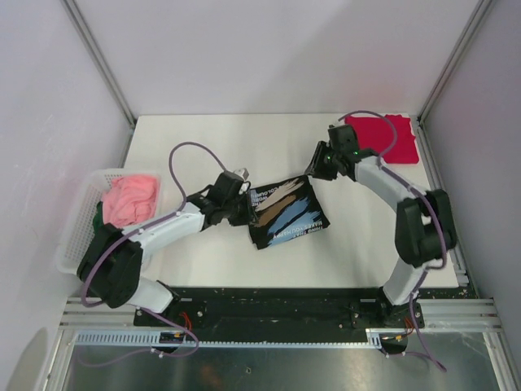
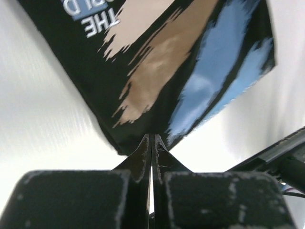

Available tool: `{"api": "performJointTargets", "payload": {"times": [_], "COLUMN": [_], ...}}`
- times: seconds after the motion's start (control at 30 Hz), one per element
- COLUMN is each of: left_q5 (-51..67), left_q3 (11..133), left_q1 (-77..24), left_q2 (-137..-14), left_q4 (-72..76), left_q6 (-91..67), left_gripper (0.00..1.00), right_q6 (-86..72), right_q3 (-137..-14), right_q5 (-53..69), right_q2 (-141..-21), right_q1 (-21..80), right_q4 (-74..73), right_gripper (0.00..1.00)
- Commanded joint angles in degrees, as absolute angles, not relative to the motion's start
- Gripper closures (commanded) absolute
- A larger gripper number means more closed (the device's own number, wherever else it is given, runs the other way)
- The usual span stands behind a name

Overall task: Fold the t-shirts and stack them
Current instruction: Smooth out wrinkles on the folded tshirt

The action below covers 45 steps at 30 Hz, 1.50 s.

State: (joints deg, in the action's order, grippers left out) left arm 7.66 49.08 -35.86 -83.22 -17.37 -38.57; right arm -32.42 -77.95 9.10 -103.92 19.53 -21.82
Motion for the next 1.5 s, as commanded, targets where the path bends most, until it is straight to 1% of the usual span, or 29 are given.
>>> {"api": "performJointTargets", "payload": {"times": [0.0, 0.13, 0.27, 0.37, 0.53, 0.67, 0.77, 0.9, 1.0, 1.1, 1.3, 1.47], "left_q5": [9.2, 11.1, 13.1, 14.0, 13.6, 12.1, 11.8, 13.1, 14.5, 15.7, 15.8, 14.7], "left_q3": [53.1, 57.3, 60.2, 61.2, 59.4, 56.5, 56.0, 58.0, 60.7, 63.6, 68.0, 68.6], "left_q1": [-36.6, -40.1, -42.3, -42.9, -43.0, -42.7, -42.6, -43.1, -44.1, -45.3, -46.2, -46.2], "left_q2": [-80.3, -84.7, -91.0, -95.7, -101.5, -101.5, -98.9, -94.2, -93.7, -96.6, -106.0, -112.3], "left_q4": [-17.5, -17.0, -13.6, -10.6, -8.5, -8.1, -8.1, -8.3, -8.4, -8.4, -7.1, -6.9], "left_q6": [-38.3, -38.9, -40.5, -41.1, -41.3, -41.2, -40.7, -40.0, -40.2, -40.6, -41.5, -41.5], "left_gripper": [1.00, 1.00, 1.00, 1.00, 1.00, 1.00, 1.00, 1.00, 0.99, 0.99, 1.00, 1.00], "right_q6": [-31.7, -34.2, -36.0, -36.9, -37.3, -37.3, -37.4, -37.5, -37.3, -36.8, -36.2, -35.5], "right_q3": [-70.2, -61.3, -54.0, -49.9, -45.0, -44.1, -44.1, -44.5, -45.1, -45.7, -46.4, -46.5], "right_q5": [8.9, 10.9, 12.5, 13.4, 13.0, 12.6, 12.6, 11.2, 9.4, 8.2, 8.2, 7.5], "right_q2": [-94.2, -89.5, -88.5, -89.5, -88.9, -87.1, -84.9, -81.6, -79.2, -77.3, -76.9, -78.3], "right_q1": [21.5, 21.9, 21.4, 20.3, 19.2, 19.2, 19.2, 19.5, 19.7, 19.5, 17.6, 17.2], "right_q4": [-24.2, -20.8, -16.8, -14.8, -13.3, -13.8, -14.2, -15.4, -16.6, -17.4, -17.7, -18.1], "right_gripper": [0.64, 0.66, 0.68, 0.71, 0.72, 0.72, 0.72, 0.72, 0.71, 0.71, 0.67, 0.65]}}
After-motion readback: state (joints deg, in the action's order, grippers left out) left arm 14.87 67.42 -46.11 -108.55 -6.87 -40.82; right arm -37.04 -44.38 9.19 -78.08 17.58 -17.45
